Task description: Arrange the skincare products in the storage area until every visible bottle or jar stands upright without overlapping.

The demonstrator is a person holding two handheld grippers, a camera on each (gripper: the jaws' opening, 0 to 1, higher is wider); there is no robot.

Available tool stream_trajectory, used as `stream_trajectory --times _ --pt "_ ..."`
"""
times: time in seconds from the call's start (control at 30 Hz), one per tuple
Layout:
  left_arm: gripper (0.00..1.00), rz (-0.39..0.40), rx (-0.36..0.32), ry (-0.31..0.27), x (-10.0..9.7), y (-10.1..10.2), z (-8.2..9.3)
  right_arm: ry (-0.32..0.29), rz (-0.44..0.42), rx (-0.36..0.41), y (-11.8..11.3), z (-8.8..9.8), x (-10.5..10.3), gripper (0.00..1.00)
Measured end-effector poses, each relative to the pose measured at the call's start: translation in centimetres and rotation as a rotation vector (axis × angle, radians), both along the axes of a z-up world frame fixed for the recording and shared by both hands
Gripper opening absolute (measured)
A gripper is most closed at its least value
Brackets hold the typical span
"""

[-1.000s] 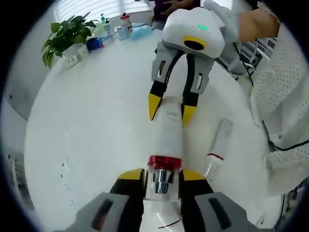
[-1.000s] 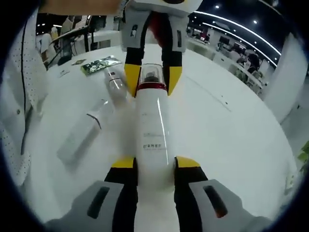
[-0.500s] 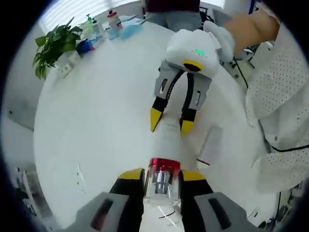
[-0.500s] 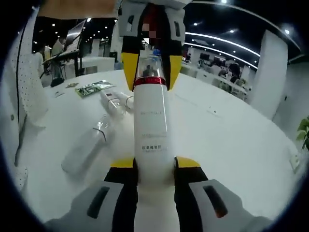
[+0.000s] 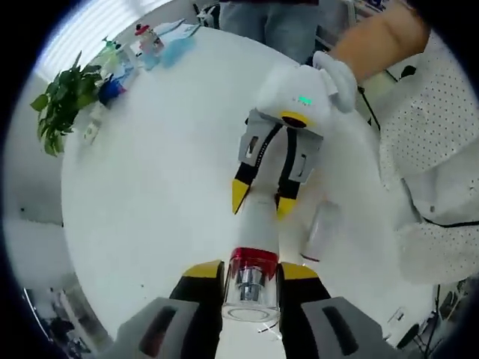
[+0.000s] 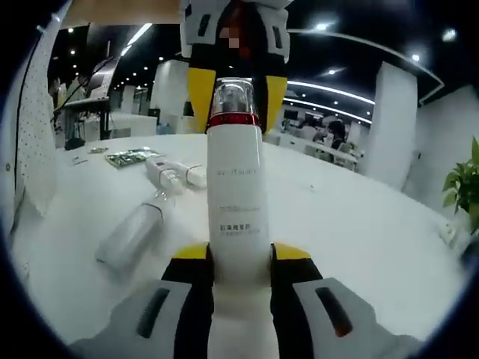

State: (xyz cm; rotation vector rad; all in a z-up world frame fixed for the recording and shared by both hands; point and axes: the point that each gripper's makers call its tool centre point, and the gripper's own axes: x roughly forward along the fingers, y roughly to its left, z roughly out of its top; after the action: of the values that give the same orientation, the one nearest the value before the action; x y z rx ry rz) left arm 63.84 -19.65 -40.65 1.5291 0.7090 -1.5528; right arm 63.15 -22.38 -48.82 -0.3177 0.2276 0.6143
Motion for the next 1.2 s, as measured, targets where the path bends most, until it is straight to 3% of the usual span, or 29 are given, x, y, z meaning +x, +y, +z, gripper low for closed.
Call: stream_trajectory --times 0.33,0.67,1.03,1.1,1.2 --pt "0.26 -0.057 0.056 -0.04 -1.1 -1.3 0.6 -0.05 -0.051 0.073 -0.5 0.2 -0.6 0.26" --pt "0.27 -0.093 0.041 -0.024 -3.1 -3.7 1.4 -0.043 -0.096 0.13 -1.1 -0.1 -1.1 0.26" --pt "0.28 -0.116 -0.051 0.033 -5.7 -6.7 1.5 0.044 -0.126 0.142 -1.0 -1.2 -1.2 0.26" --pt "0.28 -0.113 -0.053 0.031 -5.8 -6.8 1.4 0.046 -0.131 0.141 -1.0 -1.2 -1.2 0.26" --pt "0.29 -0.07 -0.115 0.052 -5.6 -7.3 1.6 0.062 -0.143 0.146 -1.0 -1.3 -1.2 0.26"
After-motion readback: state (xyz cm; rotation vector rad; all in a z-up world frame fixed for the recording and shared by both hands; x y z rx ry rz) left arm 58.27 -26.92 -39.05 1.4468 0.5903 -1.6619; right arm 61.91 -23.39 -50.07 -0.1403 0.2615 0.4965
